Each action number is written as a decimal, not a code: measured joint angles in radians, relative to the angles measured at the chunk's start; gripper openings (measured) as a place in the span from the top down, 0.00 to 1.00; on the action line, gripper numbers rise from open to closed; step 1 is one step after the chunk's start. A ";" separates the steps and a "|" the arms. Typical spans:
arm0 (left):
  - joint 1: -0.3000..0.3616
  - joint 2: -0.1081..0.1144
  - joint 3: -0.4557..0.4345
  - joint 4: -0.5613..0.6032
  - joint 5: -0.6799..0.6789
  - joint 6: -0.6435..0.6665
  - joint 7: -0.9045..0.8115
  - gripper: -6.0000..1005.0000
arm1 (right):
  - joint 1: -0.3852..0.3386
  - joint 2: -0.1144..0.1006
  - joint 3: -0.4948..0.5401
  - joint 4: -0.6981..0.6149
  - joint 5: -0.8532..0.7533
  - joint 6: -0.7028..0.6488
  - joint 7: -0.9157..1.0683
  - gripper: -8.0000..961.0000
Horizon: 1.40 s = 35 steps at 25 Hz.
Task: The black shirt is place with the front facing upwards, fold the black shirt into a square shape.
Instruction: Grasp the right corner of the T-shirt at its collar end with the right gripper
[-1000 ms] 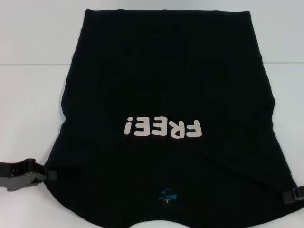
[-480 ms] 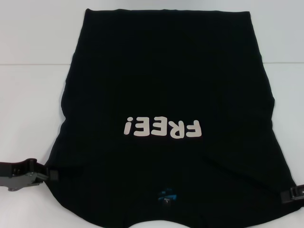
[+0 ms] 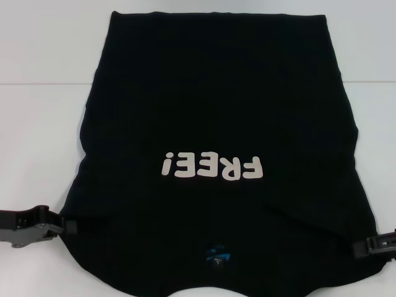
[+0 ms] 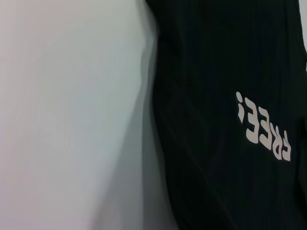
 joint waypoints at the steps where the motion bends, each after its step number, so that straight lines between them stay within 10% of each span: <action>1: 0.000 0.000 0.000 0.000 0.000 0.000 0.000 0.96 | 0.000 -0.002 -0.002 0.004 0.003 0.003 0.000 0.11; 29: -0.003 -0.002 0.000 -0.001 -0.001 0.000 0.004 0.96 | 0.007 0.001 -0.023 0.020 0.008 0.049 -0.032 0.14; 35: -0.003 -0.002 0.000 -0.001 -0.001 0.003 0.009 0.96 | 0.009 0.001 -0.047 0.020 0.007 0.056 -0.033 0.36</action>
